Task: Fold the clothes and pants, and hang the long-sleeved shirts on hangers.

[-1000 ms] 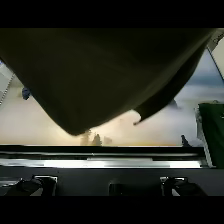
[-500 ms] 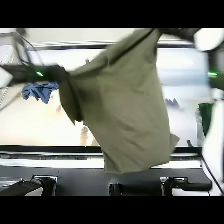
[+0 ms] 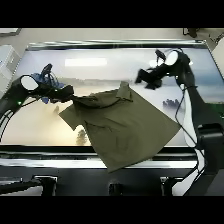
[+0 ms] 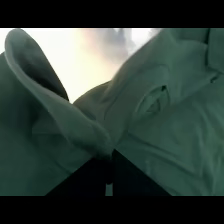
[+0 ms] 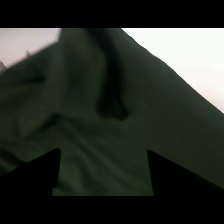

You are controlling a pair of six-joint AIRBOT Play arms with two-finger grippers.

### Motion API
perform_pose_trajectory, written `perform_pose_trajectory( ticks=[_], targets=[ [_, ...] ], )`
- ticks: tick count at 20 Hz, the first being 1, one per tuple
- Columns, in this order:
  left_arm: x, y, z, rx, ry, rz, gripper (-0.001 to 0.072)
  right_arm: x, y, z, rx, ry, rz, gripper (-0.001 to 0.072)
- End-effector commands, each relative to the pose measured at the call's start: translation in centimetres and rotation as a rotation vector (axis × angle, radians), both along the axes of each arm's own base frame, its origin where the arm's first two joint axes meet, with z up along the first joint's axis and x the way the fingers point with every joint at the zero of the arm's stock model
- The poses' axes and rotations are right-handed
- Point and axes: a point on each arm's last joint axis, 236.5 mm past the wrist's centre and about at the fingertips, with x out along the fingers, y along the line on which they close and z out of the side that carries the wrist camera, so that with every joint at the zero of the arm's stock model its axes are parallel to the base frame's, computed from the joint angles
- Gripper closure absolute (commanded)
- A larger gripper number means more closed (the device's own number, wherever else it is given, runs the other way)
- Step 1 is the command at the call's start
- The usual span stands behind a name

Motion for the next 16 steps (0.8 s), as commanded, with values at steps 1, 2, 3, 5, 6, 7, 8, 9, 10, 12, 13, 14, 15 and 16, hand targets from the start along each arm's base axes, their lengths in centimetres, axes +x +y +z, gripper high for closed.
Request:
perform_pose_trajectory(
  ticks=[1,2,3,5,6,7,8,9,10,12,13,14,15,16],
  targets=[
    [-0.6,3.3,-0.8,-0.012,0.076,0.046,0.0684,-10.2,-5.5,-2.0,-0.011,0.402,0.149,0.0085],
    [-0.9,4.2,-1.1,-0.012,0.100,0.055,0.0684,-12.8,-6.3,-3.3,-0.034,0.470,0.146,0.0085],
    [-1.2,4.8,-1.3,-0.003,0.105,0.036,0.0684,-15.7,-6.2,-4.7,-0.036,0.513,0.148,0.0082],
    [-1.3,5.5,-1.6,0.020,0.090,-0.016,0.0684,-22.6,-5.1,-7.5,0.003,0.604,0.130,0.0021],
    [-1.4,5.7,-1.8,0.028,0.086,-0.031,0.0684,-26.2,-5.0,-8.5,0.006,0.650,0.116,0.0021],
    [-1.4,5.7,-2.0,0.034,0.083,-0.045,0.0684,-29.7,-4.7,-9.2,0.009,0.690,0.103,0.0021],
    [-1.6,5.7,-2.3,0.037,0.085,-0.054,0.0684,-32.5,-4.4,-9.7,0.009,0.708,0.098,0.0021],
    [-1.7,5.7,-2.5,0.036,0.092,-0.053,0.0684,-34.7,-4.3,-10.5,0.002,0.704,0.081,0.0021],
    [-1.7,5.7,-2.7,0.036,0.096,-0.052,0.0684,-35.9,-4.2,-11.3,-0.003,0.698,0.036,0.0021],
    [-1.9,5.7,-2.9,0.035,0.102,-0.053,0.0684,-36.8,-2.2,-12.4,0.079,0.686,-0.035,0.0021],
    [-1.8,5.7,-2.9,0.035,0.101,-0.052,0.0684,-36.5,-1.2,-12.8,0.127,0.670,-0.064,0.0021],
    [-1.8,5.7,-2.9,0.035,0.101,-0.053,0.0684,-35.5,-0.5,-13.1,0.162,0.631,-0.095,0.0023],
    [-1.8,5.7,-2.9,0.035,0.101,-0.053,0.0684,-33.9,0.0,-13.3,0.189,0.577,-0.141,0.0043],
    [-1.9,5.7,-2.9,0.034,0.103,-0.053,0.0684,-32.1,0.5,-13.4,0.219,0.521,-0.194,0.0093]
  ],
)
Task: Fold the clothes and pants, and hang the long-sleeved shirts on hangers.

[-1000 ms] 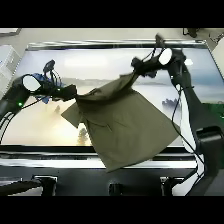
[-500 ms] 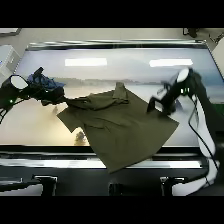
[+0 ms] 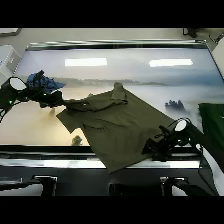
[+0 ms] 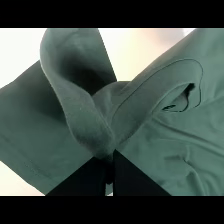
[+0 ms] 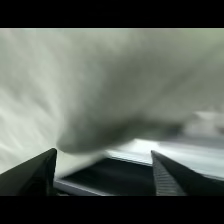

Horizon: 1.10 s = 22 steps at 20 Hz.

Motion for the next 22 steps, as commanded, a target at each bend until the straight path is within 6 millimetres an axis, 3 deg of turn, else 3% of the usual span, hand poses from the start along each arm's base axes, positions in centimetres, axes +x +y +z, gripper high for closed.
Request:
perform_pose_trajectory(
  ticks=[1,2,3,4,6,8,10,12,15,16,17,18,19,20,21,22],
  targets=[
    [-0.1,0.1,-0.1,0.002,0.003,-0.007,0.0684,4.3,2.0,-1.2,0.041,-0.154,-0.220,0.0191],
    [-0.1,0.1,-0.1,0.003,0.003,-0.005,0.0684,5.6,2.0,-1.3,0.039,-0.190,-0.266,0.0307],
    [-0.1,0.2,-0.1,0.002,0.003,-0.003,0.0684,7.1,1.8,-1.3,0.030,-0.235,-0.306,0.0533],
    [-0.1,0.4,-0.1,0.002,0.004,0.000,0.0684,8.9,1.1,-1.0,0.013,-0.285,-0.330,0.0677],
    [0.0,0.8,-0.2,0.003,0.004,0.010,0.0684,14.9,-2.4,1.3,-0.035,-0.450,-0.418,0.0676],
    [0.0,1.0,-0.5,0.012,0.009,0.011,0.0684,21.5,-7.4,5.8,-0.083,-0.640,-0.552,0.0676],
    [-0.3,0.6,-1.8,0.006,0.046,0.007,0.0684,25.4,-11.3,9.1,-0.126,-0.763,-0.657,0.0676],
    [-1.2,-0.8,-4.0,-0.017,0.112,0.000,0.0684,26.1,-11.8,8.5,-0.133,-0.757,-0.668,0.0676],
    [-2.1,-4.4,-7.1,-0.074,0.200,-0.037,0.0684,24.9,-9.6,4.7,-0.111,-0.646,-0.579,0.0675],
    [-2.0,-5.3,-7.8,-0.086,0.209,-0.042,0.0684,24.4,-9.1,3.9,-0.101,-0.611,-0.563,0.0653],
    [-1.7,-5.8,-8.0,-0.102,0.208,-0.036,0.0684,24.0,-8.7,3.7,-0.088,-0.589,-0.557,0.0514],
    [-1.2,-5.8,-7.7,-0.111,0.198,-0.029,0.0675,23.6,-8.6,4.1,-0.072,-0.575,-0.530,0.0281],
    [-0.3,-5.1,-6.8,-0.113,0.176,-0.018,0.0524,23.0,-8.6,4.9,-0.045,-0.579,-0.468,0.0155],
    [0.4,-4.0,-5.6,-0.117,0.156,-0.018,0.0200,21.8,-8.9,5.9,-0.015,-0.564,-0.383,0.0136],
    [1.1,-2.4,-4.0,-0.117,0.129,-0.039,-0.0013,20.3,-9.4,6.7,0.007,-0.522,-0.327,0.0102],
    [1.7,-0.4,-2.7,-0.108,0.107,-0.049,-0.0013,18.1,-9.9,7.0,0.029,-0.452,-0.276,0.0076]
  ],
)
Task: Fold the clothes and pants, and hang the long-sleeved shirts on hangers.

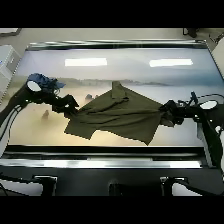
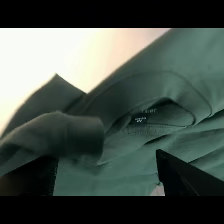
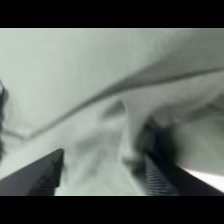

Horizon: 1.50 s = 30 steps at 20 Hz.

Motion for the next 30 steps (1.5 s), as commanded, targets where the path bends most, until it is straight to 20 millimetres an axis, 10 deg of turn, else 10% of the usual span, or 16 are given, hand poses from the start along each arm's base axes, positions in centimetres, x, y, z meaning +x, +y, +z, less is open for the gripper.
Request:
perform_pose_trajectory(
  ticks=[1,5,10,17,18,20,22,25,27,30],
  targets=[
    [1.2,5.1,3.1,0.021,-0.033,-0.014,-0.0013,-7.1,-0.6,1.1,0.069,0.193,0.233,0.0078],
    [-3.6,10.6,0.5,0.051,0.158,0.024,-0.0013,-12.9,0.5,-1.5,0.094,0.369,0.313,0.0076],
    [-9.7,7.0,-5.3,-0.041,0.301,-0.045,0.0119,-14.6,3.8,-3.3,0.124,0.387,0.380,0.0068],
    [-8.7,2.0,-6.8,-0.081,0.235,-0.066,0.0121,-13.2,7.0,-3.3,0.119,0.332,0.413,0.0057],
    [-8.5,1.4,-7.0,-0.074,0.235,-0.054,0.0166,-13.0,7.5,-3.5,0.107,0.325,0.419,0.0036],
    [-8.2,0.5,-6.9,-0.067,0.225,-0.061,0.0662,-12.8,8.5,-3.8,0.084,0.316,0.435,0.0037],
    [-8.1,0.0,-6.2,-0.074,0.206,-0.073,0.0684,-12.2,9.6,-4.2,0.053,0.302,0.426,0.0048],
    [-7.7,0.0,-4.5,-0.069,0.158,-0.079,0.0685,-11.3,11.1,-5.4,0.019,0.307,0.379,0.0240],
    [-7.3,0.0,-2.7,-0.065,0.109,-0.080,0.0685,-11.3,11.7,-5.7,0.016,0.313,0.388,0.0669],
    [-4.2,-0.1,4.5,-0.054,-0.130,-0.097,0.0687,-8.1,10.1,-1.6,-0.077,0.175,0.497,0.0679]
  ],
)
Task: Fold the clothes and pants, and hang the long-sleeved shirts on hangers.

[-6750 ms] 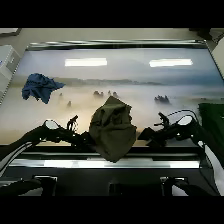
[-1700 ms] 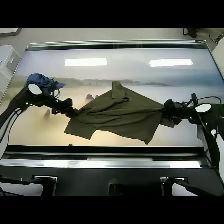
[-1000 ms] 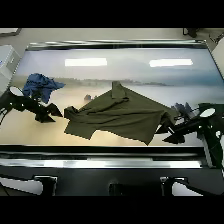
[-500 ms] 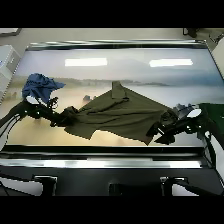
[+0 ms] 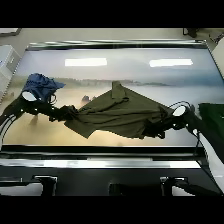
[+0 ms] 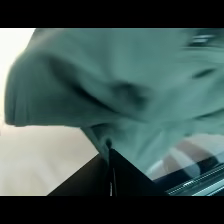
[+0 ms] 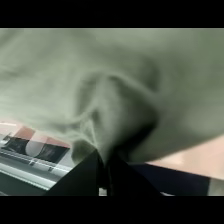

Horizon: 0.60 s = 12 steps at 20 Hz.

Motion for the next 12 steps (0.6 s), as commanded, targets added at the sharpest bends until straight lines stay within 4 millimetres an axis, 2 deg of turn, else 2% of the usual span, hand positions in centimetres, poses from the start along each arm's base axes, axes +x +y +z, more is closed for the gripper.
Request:
perform_pose_trajectory(
  ticks=[1,2,3,4,5,6,7,8,9,10,11,12],
  targets=[
    [4.2,0.1,10.2,0.013,-0.331,0.012,0.0686,5.1,-2.4,5.6,-0.110,-0.214,0.097,0.0679],
    [6.1,0.5,16.0,0.030,-0.509,0.043,0.0687,8.8,-4.3,10.6,-0.183,-0.383,0.107,0.0679],
    [7.6,1.1,23.8,0.046,-0.726,0.081,0.0687,12.0,-5.4,17.0,-0.231,-0.586,0.130,0.0679],
    [7.6,1.5,31.9,0.055,-0.940,0.118,0.0687,14.6,-6.5,25.3,-0.287,-0.815,0.120,0.0678],
    [6.2,2.0,41.1,0.059,-1.175,0.166,0.0687,15.7,-7.6,33.7,-0.342,-1.030,0.069,0.0678],
    [3.6,2.5,48.9,0.056,-1.381,0.217,0.0687,15.2,-8.4,42.6,-0.397,-1.256,0.013,0.0678],
    [0.1,3.1,55.7,0.049,-1.567,0.270,0.0686,13.2,-8.8,49.7,-0.435,-1.438,-0.032,0.0677],
    [-4.0,3.5,61.1,0.035,-1.726,0.316,0.0686,10.2,-8.7,55.7,-0.452,-1.591,-0.070,0.0677],
    [-8.0,3.6,64.7,0.018,-1.840,0.346,0.0686,7.4,-8.4,59.2,-0.446,-1.689,-0.101,0.0677],
    [-11.0,3.8,66.7,0.005,-1.911,0.367,0.0687,4.7,-8.0,61.3,-0.430,-1.754,-0.114,0.0677],
    [-13.6,3.8,67.9,0.000,-1.964,0.379,0.0686,2.9,-7.8,62.3,-0.432,-1.783,-0.117,0.0677],
    [-15.3,3.8,68.8,-0.006,-1.999,0.388,0.0686,1.4,-7.7,63.2,-0.433,-1.814,-0.125,0.0677]
  ],
)
